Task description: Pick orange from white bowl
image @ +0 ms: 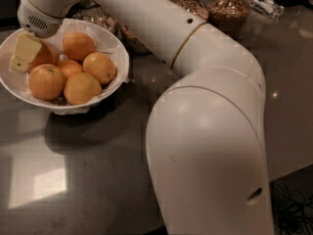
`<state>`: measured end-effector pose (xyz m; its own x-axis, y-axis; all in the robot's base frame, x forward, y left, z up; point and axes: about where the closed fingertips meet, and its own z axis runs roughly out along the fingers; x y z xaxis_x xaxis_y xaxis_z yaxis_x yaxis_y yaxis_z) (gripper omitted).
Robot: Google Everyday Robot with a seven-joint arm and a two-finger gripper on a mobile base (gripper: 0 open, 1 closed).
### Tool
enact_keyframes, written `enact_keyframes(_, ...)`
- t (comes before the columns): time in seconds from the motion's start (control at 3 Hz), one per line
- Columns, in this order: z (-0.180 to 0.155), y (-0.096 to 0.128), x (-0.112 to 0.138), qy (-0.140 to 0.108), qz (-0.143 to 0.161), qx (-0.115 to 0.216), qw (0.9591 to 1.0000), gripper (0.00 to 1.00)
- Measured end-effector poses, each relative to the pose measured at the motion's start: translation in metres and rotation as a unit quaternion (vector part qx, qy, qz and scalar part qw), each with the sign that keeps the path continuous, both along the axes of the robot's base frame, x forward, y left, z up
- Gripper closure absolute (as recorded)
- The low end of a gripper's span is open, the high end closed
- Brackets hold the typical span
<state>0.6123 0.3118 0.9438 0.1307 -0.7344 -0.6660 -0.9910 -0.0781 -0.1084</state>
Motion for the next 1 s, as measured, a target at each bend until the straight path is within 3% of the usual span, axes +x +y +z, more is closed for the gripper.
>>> enact_keyframes(0.33, -0.0116, 0.001, 0.0066, 0.013, -0.01, 0.0, 0.9999, 0.17)
enact_keyframes(1.0, -0.0132, 0.0027, 0.0081, 0.019, -0.01, 0.0, 0.9998, 0.59)
